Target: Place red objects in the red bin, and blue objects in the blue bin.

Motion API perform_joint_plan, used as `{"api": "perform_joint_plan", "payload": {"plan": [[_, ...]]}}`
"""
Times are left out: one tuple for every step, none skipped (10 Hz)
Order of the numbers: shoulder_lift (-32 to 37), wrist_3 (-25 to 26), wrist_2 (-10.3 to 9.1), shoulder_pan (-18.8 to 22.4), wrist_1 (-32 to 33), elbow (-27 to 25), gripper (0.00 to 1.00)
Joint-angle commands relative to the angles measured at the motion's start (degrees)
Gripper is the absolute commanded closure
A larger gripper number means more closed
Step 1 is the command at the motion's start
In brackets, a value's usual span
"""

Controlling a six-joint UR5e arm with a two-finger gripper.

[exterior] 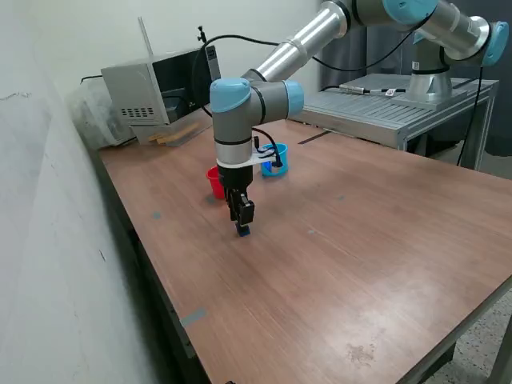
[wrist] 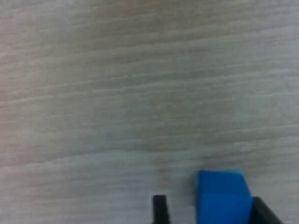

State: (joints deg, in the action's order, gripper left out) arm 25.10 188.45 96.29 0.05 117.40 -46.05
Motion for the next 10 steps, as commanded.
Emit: {"api": "perform_joint_plan", "payload": {"plan": [[0.0, 0.3, -0.05, 0.0, 1.0, -0.2, 1.00], [0.0, 0.3, -0.05, 0.0, 1.0, -0.3, 1.00], [0.0, 0.2, -0.05, 0.0, 1.0, -0.6, 1.00], [0.1, -0.3, -0.05, 0.0, 1.0, -0.8, 1.00], [0.6, -0.5, -0.05, 0.0, 1.0, -1.3, 1.00], [2.3, -1.1, 0.04, 0.0, 1.0, -3.0, 1.00], [5.0, -3.0, 0.04, 0.0, 1.0, -5.3, 1.00], [9.9, -5.0, 0.39, 0.0, 1.0, -11.1, 1.00], [13.5, -7.1, 0.39, -0.4, 0.9, -15.7, 1.00], [17.2, -9.5, 0.48, -1.4, 0.6, -20.0, 1.00]]}}
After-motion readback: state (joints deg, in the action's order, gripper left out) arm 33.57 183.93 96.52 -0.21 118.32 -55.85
